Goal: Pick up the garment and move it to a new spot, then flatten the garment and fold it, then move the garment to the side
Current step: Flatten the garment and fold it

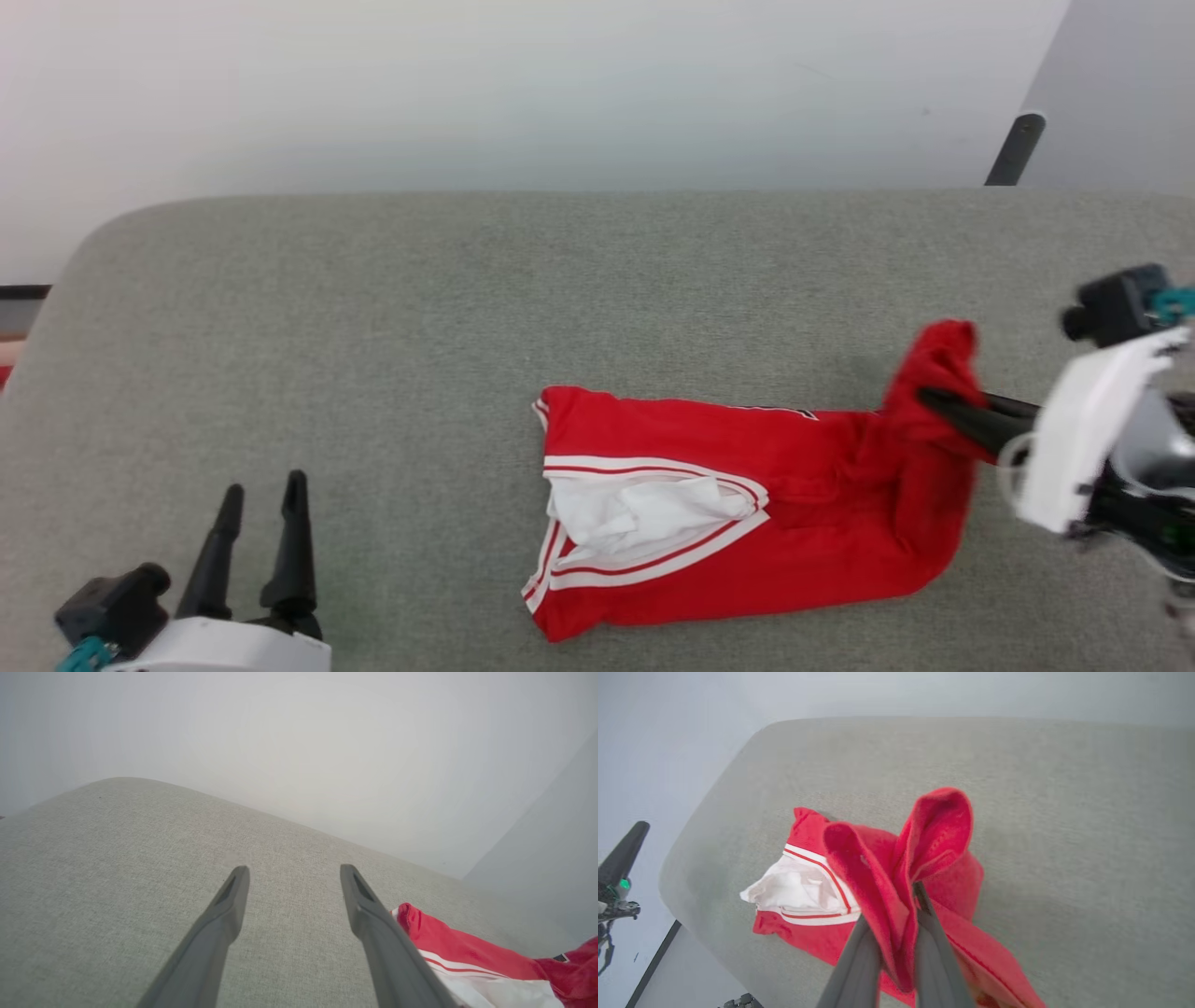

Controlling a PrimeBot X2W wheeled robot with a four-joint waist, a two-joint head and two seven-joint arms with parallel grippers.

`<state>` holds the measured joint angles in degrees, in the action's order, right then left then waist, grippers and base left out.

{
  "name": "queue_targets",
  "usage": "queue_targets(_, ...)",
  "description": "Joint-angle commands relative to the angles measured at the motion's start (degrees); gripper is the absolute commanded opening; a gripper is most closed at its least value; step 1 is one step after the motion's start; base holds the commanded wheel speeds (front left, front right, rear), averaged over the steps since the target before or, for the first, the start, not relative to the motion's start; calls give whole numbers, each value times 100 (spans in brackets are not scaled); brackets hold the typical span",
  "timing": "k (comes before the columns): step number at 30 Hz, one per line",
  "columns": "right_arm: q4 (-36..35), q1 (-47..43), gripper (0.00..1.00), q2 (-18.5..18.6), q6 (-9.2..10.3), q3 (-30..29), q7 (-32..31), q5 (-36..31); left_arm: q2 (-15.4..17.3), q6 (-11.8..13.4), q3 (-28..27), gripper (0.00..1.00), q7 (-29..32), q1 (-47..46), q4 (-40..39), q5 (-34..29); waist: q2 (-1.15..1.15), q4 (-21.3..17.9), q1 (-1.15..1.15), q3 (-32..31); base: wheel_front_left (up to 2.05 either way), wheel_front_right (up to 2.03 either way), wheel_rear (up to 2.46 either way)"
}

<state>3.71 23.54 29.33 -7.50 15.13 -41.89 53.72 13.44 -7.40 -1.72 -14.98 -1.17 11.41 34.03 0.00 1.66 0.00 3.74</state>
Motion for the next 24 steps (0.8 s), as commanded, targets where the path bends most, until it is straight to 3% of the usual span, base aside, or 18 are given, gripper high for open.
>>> queue_targets(1, -86, 157, 0, -205, 2, 136, 2, -42, -2, -17, 58, 100, -15, -87, 28, 33, 0, 85, 0, -2, 0, 0, 0)
queue_targets(12, 602, 813, 0, -1244, 2, 973, 351, -420, -111, -16, 520, 100, -15, -520, 252, 117, 0, 602, 0, 167, 0, 0, 0)
queue_targets(23, 1750, 1311, 0, -1668, 2, 1814, 824, -626, -211, -16, 762, 100, -15, -819, 418, 201, 0, 907, 0, 343, 0, 0, 0)
queue_targets(24, 1821, 1350, 7, -1681, 2, 1881, 873, -612, -210, -16, 753, 100, -15, -820, 428, 210, 0, 911, 0, 350, 0, 0, 0)
